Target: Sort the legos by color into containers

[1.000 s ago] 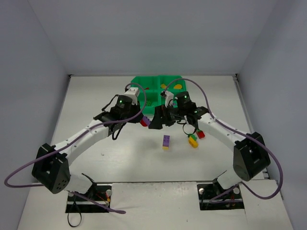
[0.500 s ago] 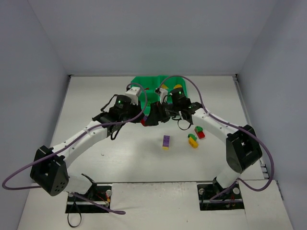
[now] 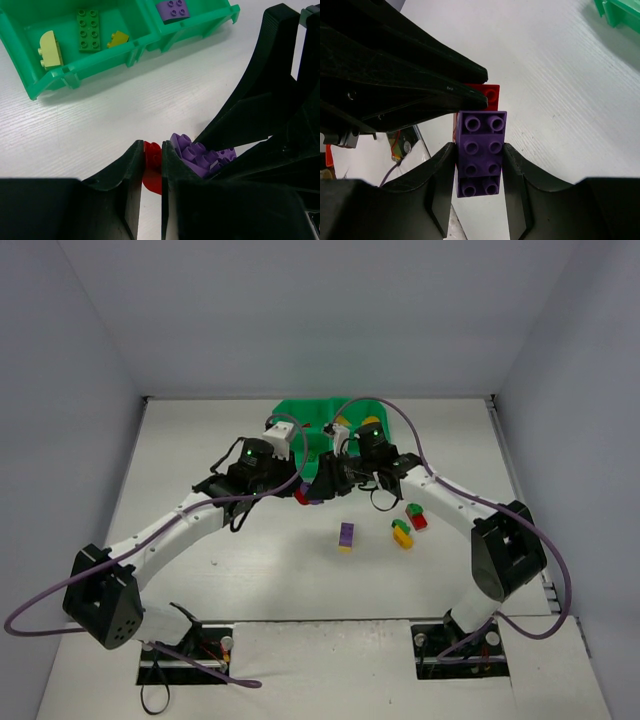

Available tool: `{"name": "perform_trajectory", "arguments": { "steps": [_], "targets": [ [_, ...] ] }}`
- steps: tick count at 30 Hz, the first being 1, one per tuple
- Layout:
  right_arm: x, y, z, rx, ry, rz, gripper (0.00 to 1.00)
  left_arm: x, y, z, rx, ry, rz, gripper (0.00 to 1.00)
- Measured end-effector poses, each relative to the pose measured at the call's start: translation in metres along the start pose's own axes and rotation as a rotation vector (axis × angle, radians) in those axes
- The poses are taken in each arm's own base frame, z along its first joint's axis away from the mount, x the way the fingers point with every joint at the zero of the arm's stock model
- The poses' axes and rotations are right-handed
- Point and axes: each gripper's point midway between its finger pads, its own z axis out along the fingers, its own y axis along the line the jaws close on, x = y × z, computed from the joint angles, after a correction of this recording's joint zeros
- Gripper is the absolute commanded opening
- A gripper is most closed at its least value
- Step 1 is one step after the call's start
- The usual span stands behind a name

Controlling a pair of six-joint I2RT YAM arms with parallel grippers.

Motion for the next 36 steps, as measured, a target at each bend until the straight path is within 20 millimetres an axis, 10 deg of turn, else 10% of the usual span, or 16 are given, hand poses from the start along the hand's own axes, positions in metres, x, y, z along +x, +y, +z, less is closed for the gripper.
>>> {"name": "perform_trajectory", "arguments": {
  "steps": [1,4,7,20,29,36],
  "targets": [
    [0.0,0.0,0.0,0.001,0.001,0.0,0.0,0.0,0.0,0.0,0.0,0.0,0.0,0.0],
    [0.001,0.0,0.0,0.001,0.003,-0.002,0.0,-0.001,0.001,0.0,-0.008,-0.004,0.0,0.5],
    [0.006,-0.004,0.0,0.015,0.012,0.003,0.0,-0.005,0.013,0.0,-0.054,-0.019,-0.028,0.76],
    [0.025,-0.014,-0.011,0.051,-0.015,0.03,0.0,-0.051,0.007,-0.045,0.078,-0.152,-0.237,0.77],
    [-0.003,-0.004,-0.037,-0.057,-0.119,0.069,0.0,-0.019,-0.01,-0.048,0.34,-0.082,-0.204,0.76],
    [-0.033,0.022,-0.056,-0.166,-0.178,0.045,0.0,-0.034,-0.04,-0.059,0.536,-0.077,-0.129,0.76]
  ]
}}
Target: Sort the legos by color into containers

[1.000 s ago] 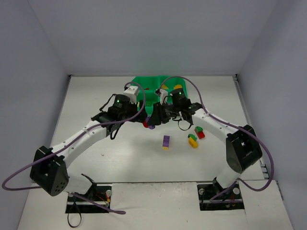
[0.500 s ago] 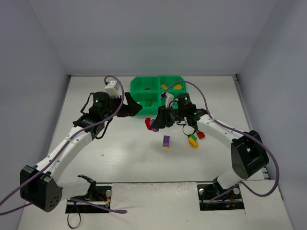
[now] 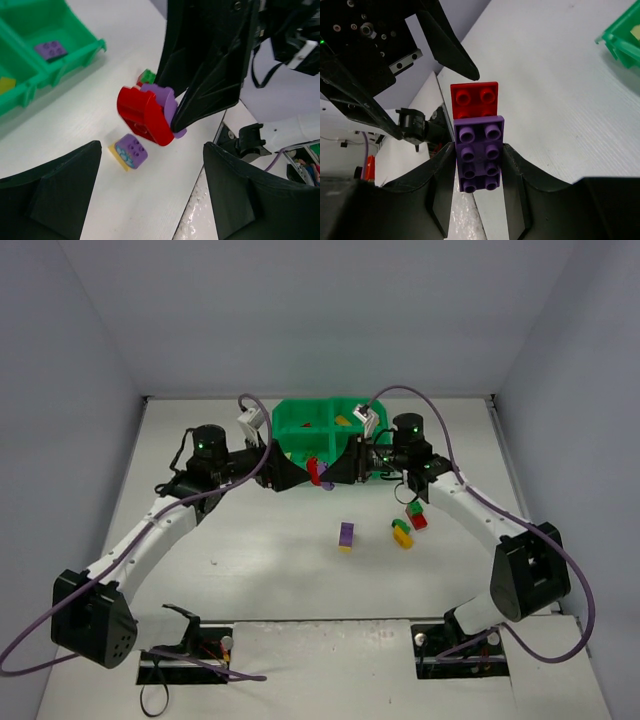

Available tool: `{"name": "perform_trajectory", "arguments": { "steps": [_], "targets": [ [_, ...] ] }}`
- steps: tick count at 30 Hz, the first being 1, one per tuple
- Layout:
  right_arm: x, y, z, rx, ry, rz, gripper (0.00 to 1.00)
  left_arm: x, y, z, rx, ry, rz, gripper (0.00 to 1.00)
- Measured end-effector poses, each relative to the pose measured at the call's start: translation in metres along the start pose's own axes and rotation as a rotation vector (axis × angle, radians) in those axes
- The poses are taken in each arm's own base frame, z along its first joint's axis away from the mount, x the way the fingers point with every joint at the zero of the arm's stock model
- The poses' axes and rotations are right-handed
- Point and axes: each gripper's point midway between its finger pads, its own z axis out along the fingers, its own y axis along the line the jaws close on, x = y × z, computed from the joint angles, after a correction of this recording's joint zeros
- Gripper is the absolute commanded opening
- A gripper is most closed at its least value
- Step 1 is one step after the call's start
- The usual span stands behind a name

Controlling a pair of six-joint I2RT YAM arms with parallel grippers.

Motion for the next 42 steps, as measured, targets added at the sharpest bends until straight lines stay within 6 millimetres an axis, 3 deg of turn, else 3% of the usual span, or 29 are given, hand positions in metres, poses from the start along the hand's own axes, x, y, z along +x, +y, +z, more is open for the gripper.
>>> {"name": "perform_trajectory", "arguments": {
  "steps": [3,6,17,21,25,30,33,42],
  "targets": [
    [-0.013,0.014,-0.003,-0.044,-0.015,-0.026,0.0,-0.027,-0.021,0.001,0.079,-0.03,0.069,0.76],
    [-0.017,0.022,-0.006,-0.072,-0.017,-0.038,0.0,-0.038,-0.033,0.003,0.14,-0.04,0.108,0.74],
    [-0.02,0.034,-0.007,-0.128,-0.016,-0.035,0.0,-0.023,-0.024,0.016,0.196,0.032,0.072,0.69],
    [-0.021,0.036,-0.008,-0.137,-0.02,-0.041,0.0,-0.022,-0.025,0.017,0.213,0.038,0.068,0.59],
    [-0.024,0.037,-0.009,-0.139,-0.029,-0.047,0.0,-0.023,-0.028,0.017,0.228,0.036,0.068,0.38],
    [-0.025,0.039,-0.01,-0.149,-0.035,-0.057,0.0,-0.026,-0.033,0.016,0.248,0.031,0.062,0.21],
    [-0.025,0.041,-0.011,-0.155,-0.038,-0.065,0.0,-0.027,-0.035,0.016,0.259,0.028,0.057,0.0],
    [-0.019,0.045,-0.021,-0.167,-0.057,-0.094,0.0,-0.025,-0.045,0.013,0.322,0.024,0.018,0.0]
  ]
}}
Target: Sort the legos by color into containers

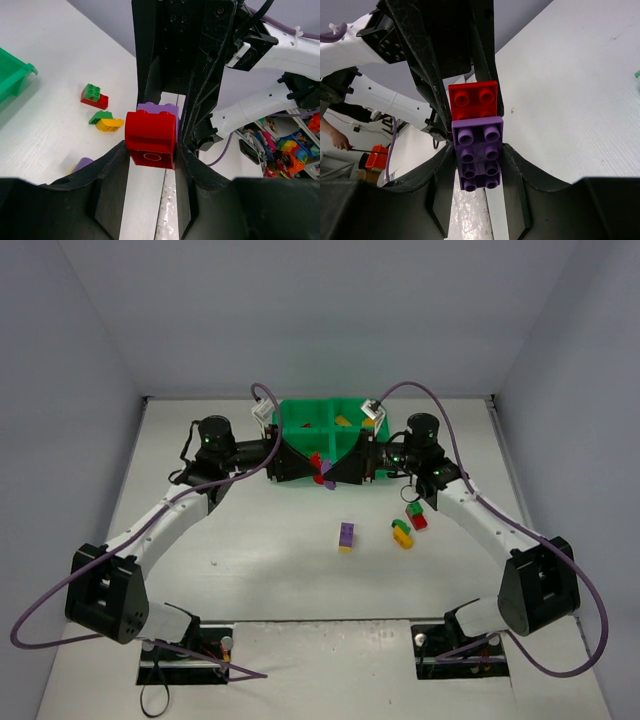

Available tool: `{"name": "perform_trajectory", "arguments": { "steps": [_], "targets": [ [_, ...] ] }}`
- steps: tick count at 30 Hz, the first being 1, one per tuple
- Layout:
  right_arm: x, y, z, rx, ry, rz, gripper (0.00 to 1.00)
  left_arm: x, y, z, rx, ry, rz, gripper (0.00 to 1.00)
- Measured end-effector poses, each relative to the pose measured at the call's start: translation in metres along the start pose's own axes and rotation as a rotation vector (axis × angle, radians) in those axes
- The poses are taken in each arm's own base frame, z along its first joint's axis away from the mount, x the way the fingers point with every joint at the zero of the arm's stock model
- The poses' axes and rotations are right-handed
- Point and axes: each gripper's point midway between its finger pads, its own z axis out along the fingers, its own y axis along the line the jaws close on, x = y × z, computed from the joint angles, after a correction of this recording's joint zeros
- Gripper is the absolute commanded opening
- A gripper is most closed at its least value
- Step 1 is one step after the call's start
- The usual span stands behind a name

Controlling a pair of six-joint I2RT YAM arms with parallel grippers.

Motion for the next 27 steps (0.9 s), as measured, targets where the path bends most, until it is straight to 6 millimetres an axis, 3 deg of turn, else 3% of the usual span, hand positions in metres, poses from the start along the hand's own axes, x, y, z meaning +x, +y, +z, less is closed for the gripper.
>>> {"name": "perform_trajectory", "arguments": {
  "steps": [15,21,27],
  "targets": [
    [0.005,0.016,-0.017,-0.017,-0.017,-0.099,0.0,0.004,-0.019,-0.001,0.107,0.009,-0.044,0.0],
    [0.01,-0.005,-0.032,0.048,-0.023,-0.087,0.0,-0.002,-0.018,-0.006,0.108,-0.004,-0.047,0.0],
    [0.012,-0.01,-0.035,0.065,-0.019,-0.095,0.0,-0.002,-0.02,-0.007,0.114,-0.002,-0.056,0.0]
  ]
}}
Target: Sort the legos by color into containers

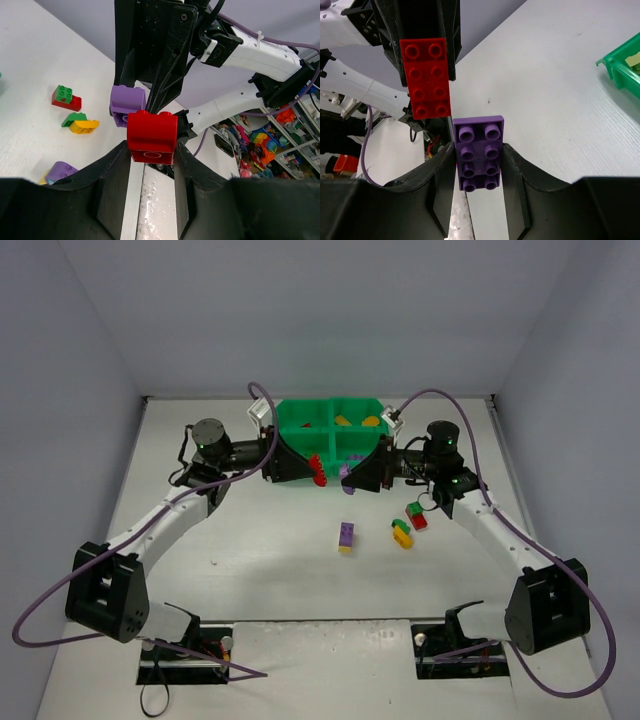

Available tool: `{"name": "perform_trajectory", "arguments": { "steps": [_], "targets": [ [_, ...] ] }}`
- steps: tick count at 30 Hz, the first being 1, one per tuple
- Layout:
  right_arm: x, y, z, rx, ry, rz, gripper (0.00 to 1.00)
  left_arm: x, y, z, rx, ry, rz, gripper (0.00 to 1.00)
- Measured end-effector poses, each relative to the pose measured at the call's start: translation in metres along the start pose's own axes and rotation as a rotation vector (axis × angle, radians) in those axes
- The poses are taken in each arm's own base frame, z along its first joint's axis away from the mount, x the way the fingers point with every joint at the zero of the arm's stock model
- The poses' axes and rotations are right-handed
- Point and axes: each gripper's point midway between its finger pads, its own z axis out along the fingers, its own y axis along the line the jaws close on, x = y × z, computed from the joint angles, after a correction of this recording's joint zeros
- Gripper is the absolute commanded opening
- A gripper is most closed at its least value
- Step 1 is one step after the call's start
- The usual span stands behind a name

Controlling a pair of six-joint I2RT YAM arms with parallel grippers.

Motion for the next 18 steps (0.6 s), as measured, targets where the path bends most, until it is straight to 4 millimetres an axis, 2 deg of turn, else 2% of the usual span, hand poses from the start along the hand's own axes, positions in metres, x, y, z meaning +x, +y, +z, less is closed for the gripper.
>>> {"name": "perform_trajectory", "arguments": {
  "steps": [5,12,18],
  "targets": [
    [0.002,-0.003,0.0,0.013,0.004,-0.001,0.0,0.001,0.003,-0.002,-0.012,0.001,-0.01,0.0],
    [0.002,-0.012,-0.001,0.068,0.004,0.01,0.0,0.012,0.022,-0.005,-0.103,0.036,-0.039,0.0],
    [-0.001,-0.018,-0.001,0.11,-0.005,0.01,0.0,0.01,0.03,-0.008,-0.151,0.043,-0.02,0.0]
  ]
}}
